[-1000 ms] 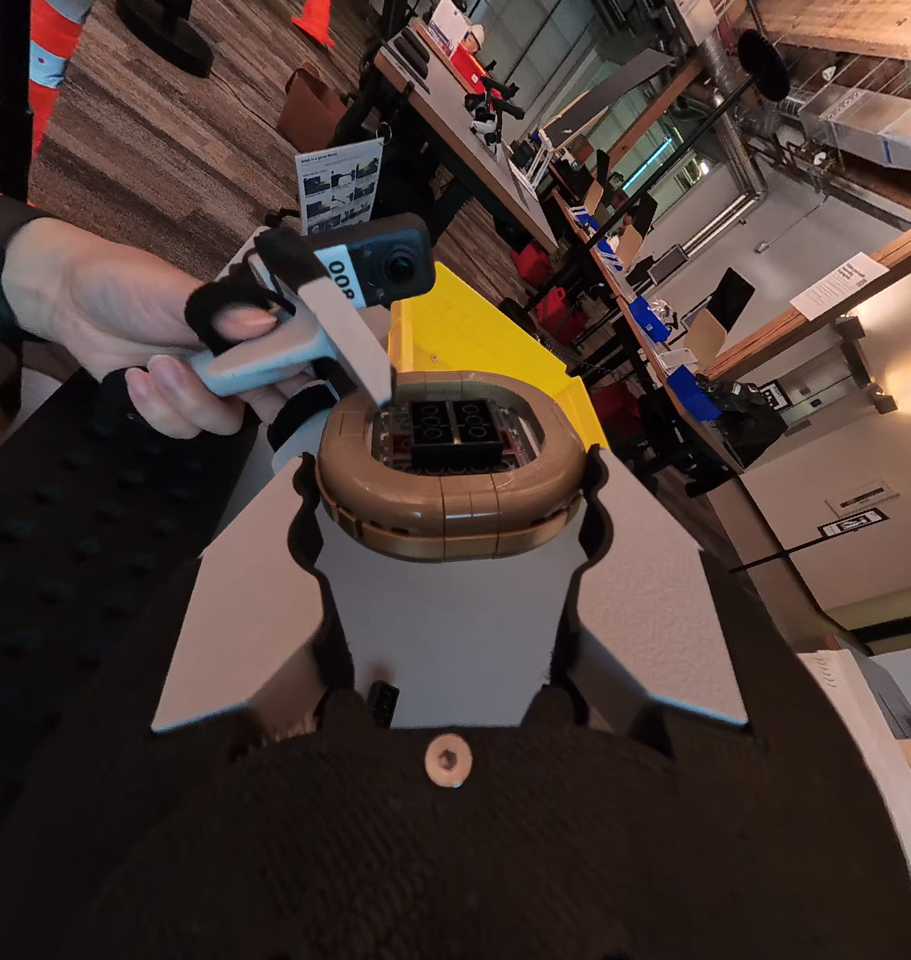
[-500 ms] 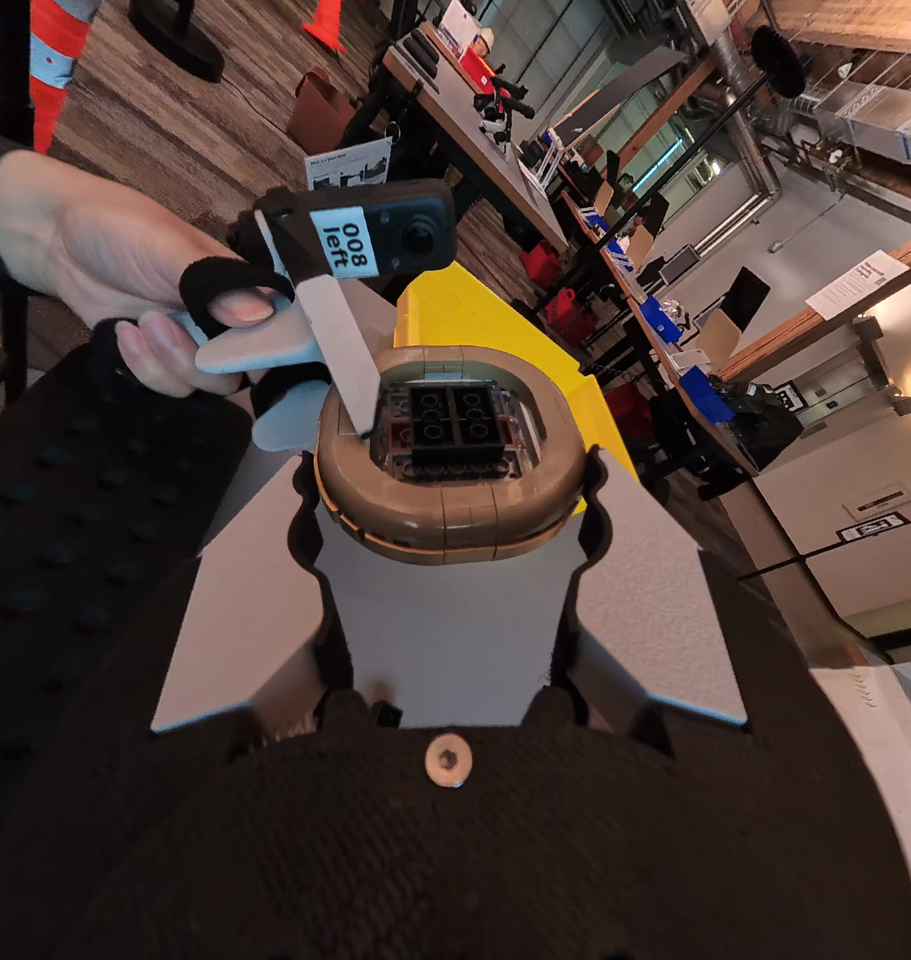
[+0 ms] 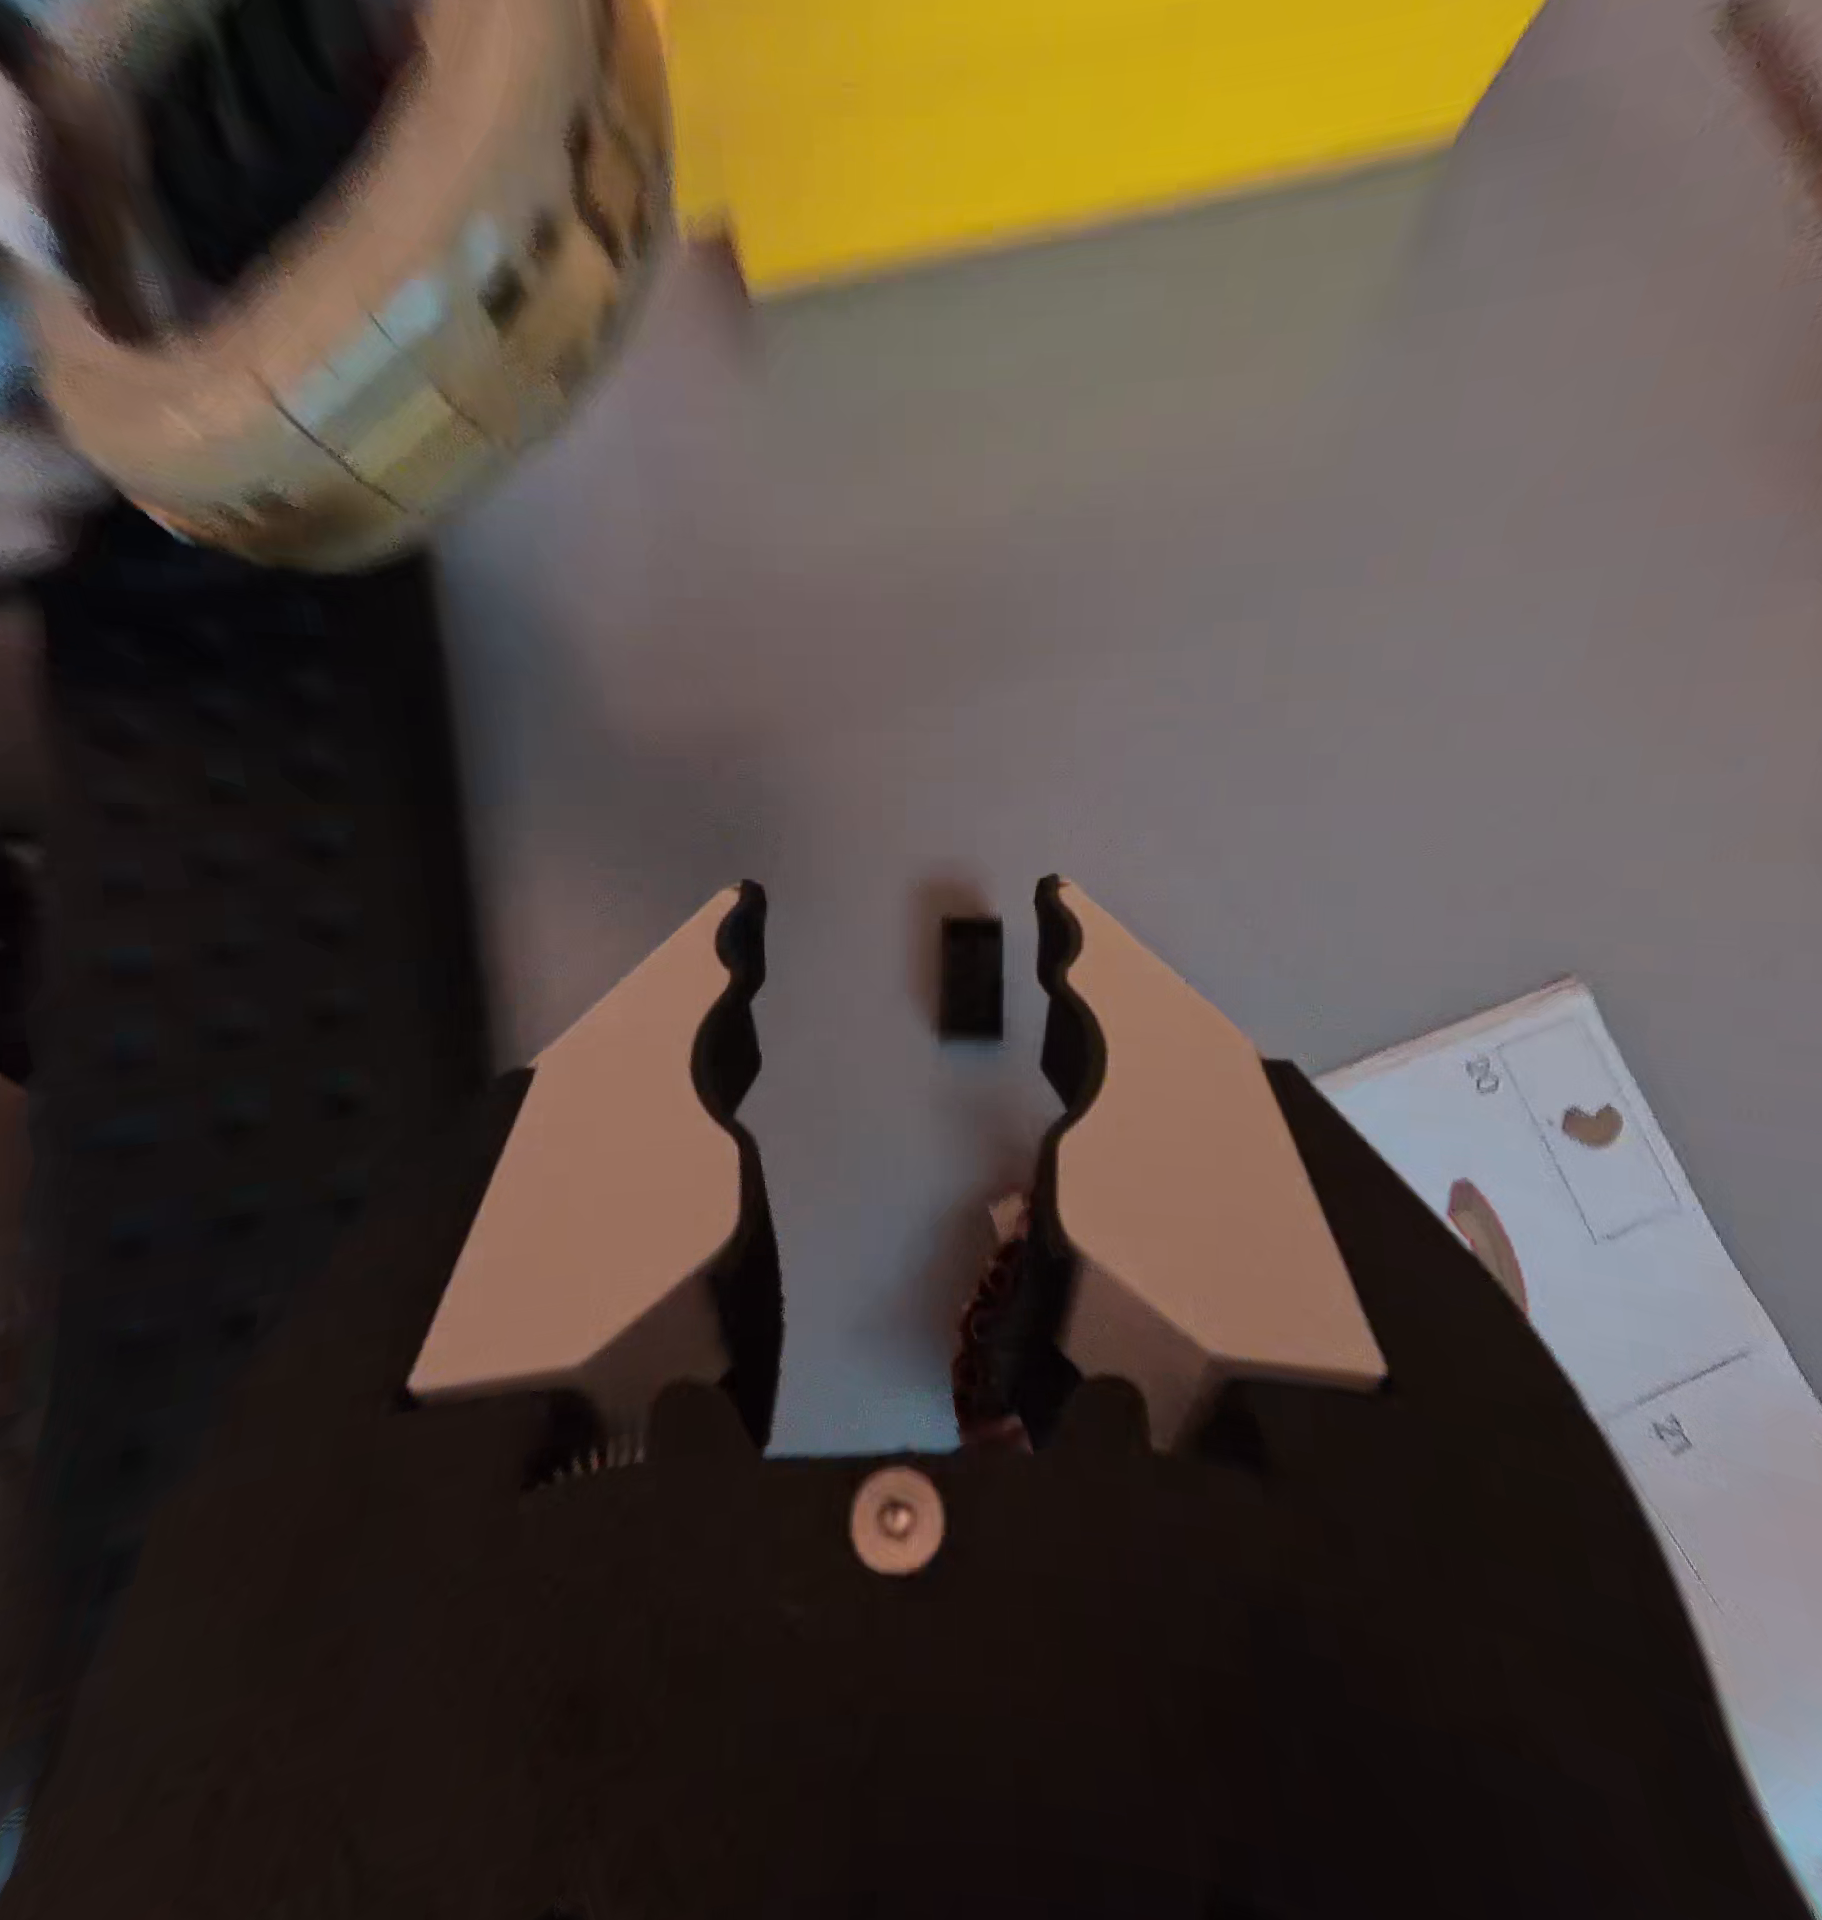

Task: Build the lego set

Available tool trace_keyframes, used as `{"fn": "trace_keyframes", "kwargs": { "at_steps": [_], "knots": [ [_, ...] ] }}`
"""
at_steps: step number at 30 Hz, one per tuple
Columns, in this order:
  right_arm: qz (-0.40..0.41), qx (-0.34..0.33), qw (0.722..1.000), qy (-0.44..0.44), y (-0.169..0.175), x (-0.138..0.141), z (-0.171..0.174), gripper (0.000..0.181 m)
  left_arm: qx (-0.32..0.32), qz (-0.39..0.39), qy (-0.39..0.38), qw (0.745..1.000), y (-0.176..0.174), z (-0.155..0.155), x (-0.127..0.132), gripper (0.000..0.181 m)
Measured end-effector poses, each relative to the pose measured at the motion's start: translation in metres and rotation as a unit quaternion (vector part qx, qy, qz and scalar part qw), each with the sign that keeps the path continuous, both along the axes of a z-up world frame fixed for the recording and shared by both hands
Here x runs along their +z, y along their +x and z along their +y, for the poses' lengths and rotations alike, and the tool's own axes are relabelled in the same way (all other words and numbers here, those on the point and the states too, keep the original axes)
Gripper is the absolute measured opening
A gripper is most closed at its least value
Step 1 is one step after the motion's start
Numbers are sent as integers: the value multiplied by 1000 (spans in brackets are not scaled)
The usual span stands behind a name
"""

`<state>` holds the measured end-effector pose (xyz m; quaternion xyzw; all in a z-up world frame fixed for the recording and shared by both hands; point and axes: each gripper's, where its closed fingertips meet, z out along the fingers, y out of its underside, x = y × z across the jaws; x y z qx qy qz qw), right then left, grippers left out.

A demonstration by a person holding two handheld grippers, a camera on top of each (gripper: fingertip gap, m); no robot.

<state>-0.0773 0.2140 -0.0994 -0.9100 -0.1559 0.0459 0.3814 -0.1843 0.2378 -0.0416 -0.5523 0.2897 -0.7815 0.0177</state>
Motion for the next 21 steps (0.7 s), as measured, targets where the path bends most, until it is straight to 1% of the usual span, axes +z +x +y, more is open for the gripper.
{"fn": "trace_keyframes", "kwargs": {
  "at_steps": [2, 3, 5, 9, 12, 13, 14, 16, 18, 21],
  "knots": [
    [-68, 0, 996, -65, 6, -29, -2, 51, -1, 7, -3, 1000, 0, 1, -3, 29],
    [-91, -2, 992, -87, 9, -39, -1, 50, -2, 8, -7, 1000, 0, 2, -3, 29],
    [-95, -14, 990, -105, 14, -47, 3, 50, 0, 9, -13, 1000, -1, 3, -3, 29],
    [-41, -35, 992, -114, 19, -52, 4, 40, -3, 12, -11, 1000, -2, -2, -4, 29],
    [-26, -28, 992, -123, 19, -57, -1, 32, -6, 10, -26, 1000, -1, -4, -4, 29],
    [-31, -28, 991, -125, 20, -60, -2, 28, -10, 8, -33, 999, -1, -5, -4, 29],
    [-40, -28, 991, -126, 23, -62, -2, 16, -12, 8, -41, 999, 0, -5, -4, 28],
    [-37, -23, 992, -122, 21, -62, -2, 15, -12, 12, -51, 999, 2, -6, -7, 29],
    [-28, -34, 992, -120, 25, -61, -3, 15, -10, 18, -61, 998, 3, -7, -8, 29],
    [6, -44, 995, -94, 25, -47, -4, 15, -10, 24, -74, 997, 3, -8, -10, 28]
  ]
}}
